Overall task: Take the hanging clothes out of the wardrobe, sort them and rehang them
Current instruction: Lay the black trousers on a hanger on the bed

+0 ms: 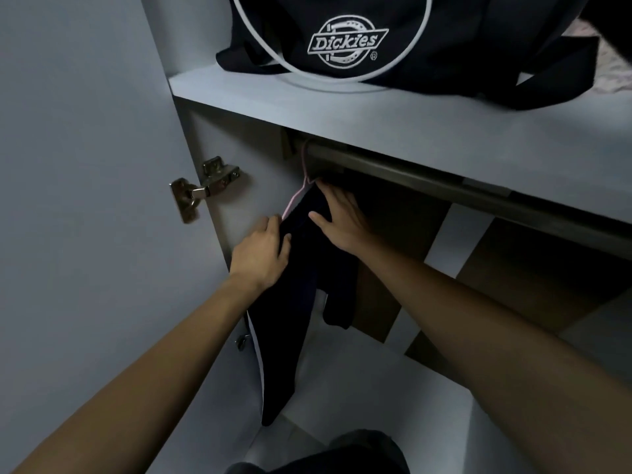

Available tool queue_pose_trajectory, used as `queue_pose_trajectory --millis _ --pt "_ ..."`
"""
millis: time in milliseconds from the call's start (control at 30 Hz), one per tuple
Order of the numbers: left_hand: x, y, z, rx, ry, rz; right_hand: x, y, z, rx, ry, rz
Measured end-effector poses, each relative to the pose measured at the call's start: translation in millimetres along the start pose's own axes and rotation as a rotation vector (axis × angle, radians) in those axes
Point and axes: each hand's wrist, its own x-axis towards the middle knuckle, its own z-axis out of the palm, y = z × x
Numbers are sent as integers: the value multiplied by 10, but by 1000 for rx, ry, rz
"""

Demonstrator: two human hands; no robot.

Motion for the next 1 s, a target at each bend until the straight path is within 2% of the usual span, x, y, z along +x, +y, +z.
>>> queue_pose_trajectory --millis 500,1000 --pt "130 -9 111 -60 92 18 438 67 98 -7 85 -1" --pt "110 22 -52 -103 137 18 627 -79 6 24 166 76"
